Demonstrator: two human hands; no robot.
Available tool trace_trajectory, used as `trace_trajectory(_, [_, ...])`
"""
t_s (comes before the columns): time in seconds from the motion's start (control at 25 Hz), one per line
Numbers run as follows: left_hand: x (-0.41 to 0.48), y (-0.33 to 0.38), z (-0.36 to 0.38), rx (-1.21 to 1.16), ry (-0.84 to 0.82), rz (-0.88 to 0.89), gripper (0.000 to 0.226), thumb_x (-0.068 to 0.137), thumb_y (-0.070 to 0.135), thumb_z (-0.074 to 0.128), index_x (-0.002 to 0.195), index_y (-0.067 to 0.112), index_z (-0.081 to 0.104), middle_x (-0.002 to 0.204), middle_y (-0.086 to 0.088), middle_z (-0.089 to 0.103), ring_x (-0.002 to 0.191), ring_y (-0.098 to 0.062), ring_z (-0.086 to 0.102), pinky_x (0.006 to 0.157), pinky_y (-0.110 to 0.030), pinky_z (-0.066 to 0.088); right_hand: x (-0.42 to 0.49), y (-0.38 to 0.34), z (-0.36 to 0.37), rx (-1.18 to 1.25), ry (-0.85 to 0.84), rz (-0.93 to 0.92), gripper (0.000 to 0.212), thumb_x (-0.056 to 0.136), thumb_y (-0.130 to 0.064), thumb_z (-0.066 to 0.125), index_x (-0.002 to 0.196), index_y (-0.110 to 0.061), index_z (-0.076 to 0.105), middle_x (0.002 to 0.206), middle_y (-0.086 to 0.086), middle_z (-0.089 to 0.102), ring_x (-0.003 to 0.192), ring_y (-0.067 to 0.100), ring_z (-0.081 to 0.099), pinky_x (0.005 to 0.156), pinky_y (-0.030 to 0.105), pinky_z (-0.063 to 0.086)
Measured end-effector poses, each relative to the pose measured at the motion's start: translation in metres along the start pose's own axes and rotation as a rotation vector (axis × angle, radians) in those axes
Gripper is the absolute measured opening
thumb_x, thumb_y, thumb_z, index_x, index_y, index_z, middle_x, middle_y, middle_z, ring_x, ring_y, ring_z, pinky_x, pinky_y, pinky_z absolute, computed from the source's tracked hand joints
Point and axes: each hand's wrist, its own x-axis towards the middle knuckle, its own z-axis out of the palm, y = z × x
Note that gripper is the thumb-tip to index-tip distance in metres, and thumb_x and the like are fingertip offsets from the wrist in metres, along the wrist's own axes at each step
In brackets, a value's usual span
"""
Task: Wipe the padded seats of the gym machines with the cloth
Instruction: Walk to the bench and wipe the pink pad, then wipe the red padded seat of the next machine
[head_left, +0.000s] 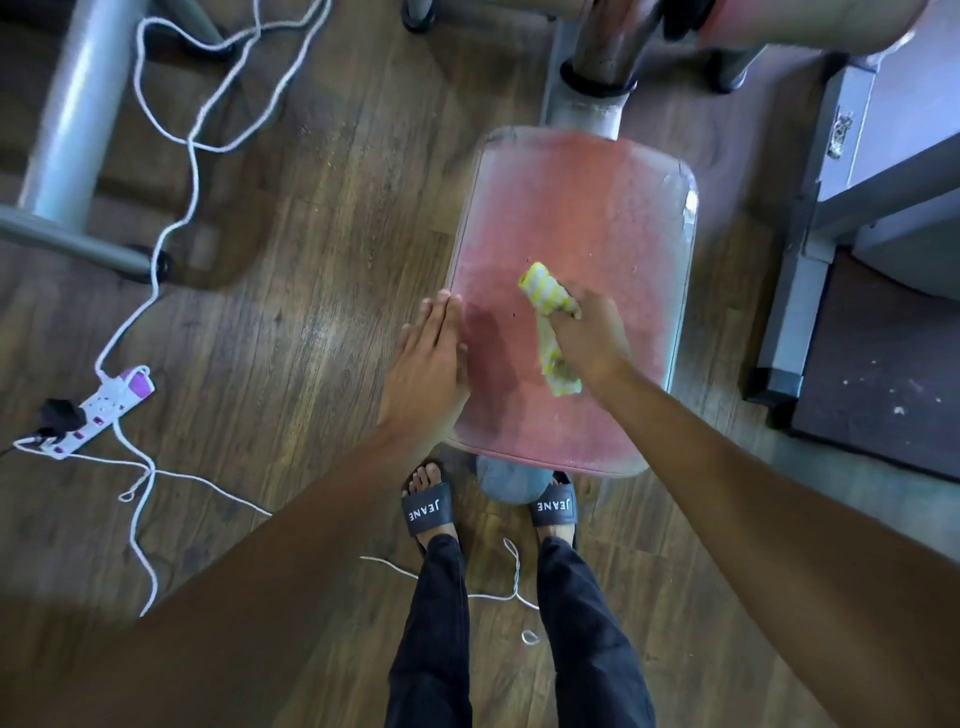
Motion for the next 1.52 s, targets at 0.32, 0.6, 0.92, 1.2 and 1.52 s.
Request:
trace_trajectory(0.32, [-0.045, 0.027, -0.154, -0.014, 0.229, -0.139, 0.053, 0.097, 0.007, 0.042, 0.148, 0.005, 0.032, 0.157, -0.011, 0.030, 0.146, -0.027, 0.028, 0.115, -0.048, 0.030, -0.080, -0.123, -0.051, 0.590, -0.653, 0.185, 0.031, 0.084, -0.015, 0.069, 0.113, -0.007, 0.063, 0.096, 0.015, 0.070, 0.086, 0.031, 0.069, 0.081, 0.046, 0.057])
trace_trajectory(0.6, [-0.130, 0.011, -0.286, -0.010, 0.338, -0.304, 0.053, 0.095, 0.020, 0.030, 0.143, 0.004, 0.042, 0.150, -0.014, 0.042, 0.138, -0.032, 0.041, 0.110, -0.046, 0.036, -0.157, -0.261, -0.013, 0.305, -0.747, 0.043, 0.034, 0.083, 0.003, 0.068, 0.116, 0.003, 0.063, 0.113, 0.025, 0.068, 0.102, 0.038, 0.068, 0.088, 0.053, 0.055])
trace_trajectory(0.92, [-0.274, -0.088, -0.403, -0.027, 0.416, -0.567, 0.048, 0.095, 0.012, 0.044, 0.143, 0.013, 0.043, 0.144, -0.009, 0.049, 0.128, -0.031, 0.048, 0.101, -0.038, 0.039, -0.276, -0.372, 0.122, 0.054, -0.877, -0.102, 0.021, 0.085, 0.004, 0.065, 0.106, 0.001, 0.067, 0.095, 0.017, 0.073, 0.077, 0.027, 0.072, 0.065, 0.040, 0.061])
trace_trajectory(1.2, [-0.392, -0.189, -0.467, -0.051, 0.500, -0.786, 0.039, 0.091, 0.016, 0.045, 0.129, 0.018, 0.055, 0.126, -0.010, 0.061, 0.116, -0.031, 0.056, 0.089, -0.040, 0.047, -0.374, -0.442, 0.261, -0.062, -0.993, -0.180, 0.021, 0.086, 0.009, 0.058, 0.104, 0.000, 0.065, 0.098, 0.021, 0.070, 0.086, 0.035, 0.068, 0.079, 0.049, 0.058])
trace_trajectory(1.52, [-0.467, -0.304, -0.506, -0.123, 0.616, -0.962, 0.036, 0.090, 0.022, 0.043, 0.122, 0.024, 0.061, 0.119, -0.011, 0.066, 0.109, -0.035, 0.062, 0.087, -0.044, 0.054, -0.421, -0.509, 0.396, -0.162, -1.027, -0.263, 0.026, 0.085, 0.011, 0.057, 0.107, -0.002, 0.064, 0.092, 0.018, 0.068, 0.074, 0.028, 0.067, 0.065, 0.036, 0.058])
